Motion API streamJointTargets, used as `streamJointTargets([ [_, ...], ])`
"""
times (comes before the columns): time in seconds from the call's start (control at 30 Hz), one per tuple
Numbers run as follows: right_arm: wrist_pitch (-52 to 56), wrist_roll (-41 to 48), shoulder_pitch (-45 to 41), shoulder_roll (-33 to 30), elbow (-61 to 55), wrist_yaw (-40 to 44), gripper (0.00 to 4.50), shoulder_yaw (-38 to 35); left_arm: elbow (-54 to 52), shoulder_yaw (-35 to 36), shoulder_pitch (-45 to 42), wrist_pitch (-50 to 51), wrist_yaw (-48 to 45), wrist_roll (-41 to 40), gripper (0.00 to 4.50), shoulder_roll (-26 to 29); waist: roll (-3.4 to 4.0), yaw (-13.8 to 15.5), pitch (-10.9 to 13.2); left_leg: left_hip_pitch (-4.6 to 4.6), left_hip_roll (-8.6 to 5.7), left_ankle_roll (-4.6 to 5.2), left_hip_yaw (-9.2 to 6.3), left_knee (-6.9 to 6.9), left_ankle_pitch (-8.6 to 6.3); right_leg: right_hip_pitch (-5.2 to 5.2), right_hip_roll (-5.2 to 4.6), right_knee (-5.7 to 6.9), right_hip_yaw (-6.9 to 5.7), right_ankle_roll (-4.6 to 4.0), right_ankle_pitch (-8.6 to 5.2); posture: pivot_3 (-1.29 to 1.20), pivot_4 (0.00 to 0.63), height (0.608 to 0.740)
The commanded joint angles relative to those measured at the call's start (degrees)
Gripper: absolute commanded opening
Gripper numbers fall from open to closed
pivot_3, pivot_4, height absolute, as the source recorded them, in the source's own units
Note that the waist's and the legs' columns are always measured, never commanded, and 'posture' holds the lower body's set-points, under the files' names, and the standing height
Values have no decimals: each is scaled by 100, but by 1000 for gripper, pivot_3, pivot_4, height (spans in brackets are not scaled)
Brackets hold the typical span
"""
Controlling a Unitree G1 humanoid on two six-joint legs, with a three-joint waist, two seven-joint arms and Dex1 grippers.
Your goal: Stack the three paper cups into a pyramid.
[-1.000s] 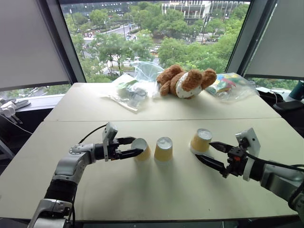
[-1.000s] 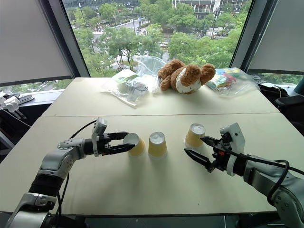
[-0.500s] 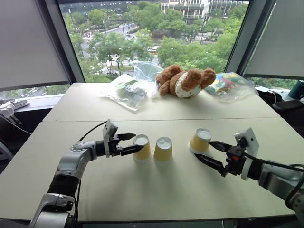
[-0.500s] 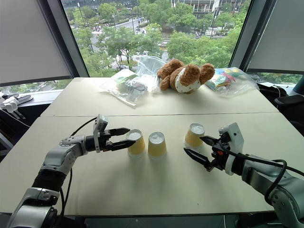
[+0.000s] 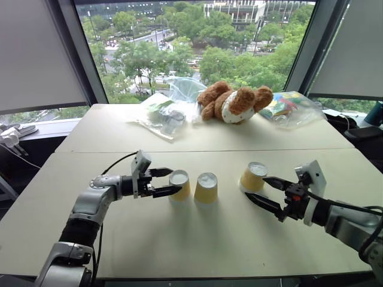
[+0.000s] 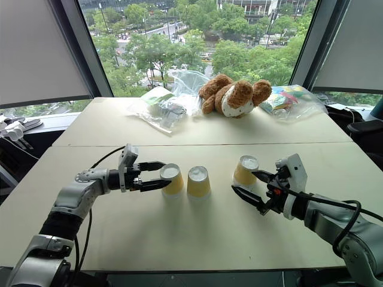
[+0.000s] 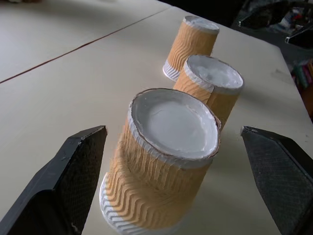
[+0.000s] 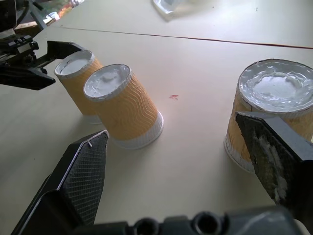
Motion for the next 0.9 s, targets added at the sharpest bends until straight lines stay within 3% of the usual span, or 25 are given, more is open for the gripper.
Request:
streamJointTargets([
  [0.03, -69, 36, -56, 48, -71, -6, 4500, -116, 287, -47, -269, -418, -36, 168, 4485, -147, 0, 4, 0, 0, 0, 0, 0, 0, 0, 0, 0, 0, 0, 0, 0, 0, 150, 740],
  [0.07, -70, 34, -57, 52, -75, -13, 4500, -112, 412, -61, -333, -536, -30, 220, 4485, -209, -1, 6, 0, -1, 0, 0, 0, 1, 0, 1, 0, 0, 0, 0, 0, 0, 150, 740],
  [0.13, -70, 40, -30, 63, -99, -28, 4500, -132, 665, -21, -475, -719, 31, 274, 3966, -356, -1, 7, 0, -2, -1, 0, 1, 2, 0, 1, 0, 0, -1, 0, 0, 0, 150, 740],
  [0.27, -73, 45, 74, 82, -159, -37, 4500, -193, 888, 60, -607, -837, 8, 271, 2278, -463, -1, -2, 0, -2, -2, 0, 2, 1, 0, 0, 0, 1, 0, 0, 0, 0, 150, 740],
  [0.3, -67, 48, 85, 91, -170, -46, 4500, -201, 908, 60, -619, -834, -25, 269, 2234, -461, -1, -12, 0, -2, -2, 0, 1, 0, 0, 0, 0, 1, -1, 0, 0, 0, 150, 740],
  [0.8, -105, -1, 52, 112, -126, -74, 4500, -166, 865, -53, -559, -837, -99, 327, 2234, -634, -1, -3, 0, -2, -1, 0, 1, 1, 0, -1, 0, 1, 0, 0, 0, 0, 150, 740],
  [0.9, -120, -18, 65, 112, -135, -93, 4500, -204, 872, -44, -554, -856, -100, 339, 3681, -648, -1, -1, 0, -2, -2, 0, 1, 1, 0, -1, 0, 1, 0, 0, 0, 0, 150, 740],
])
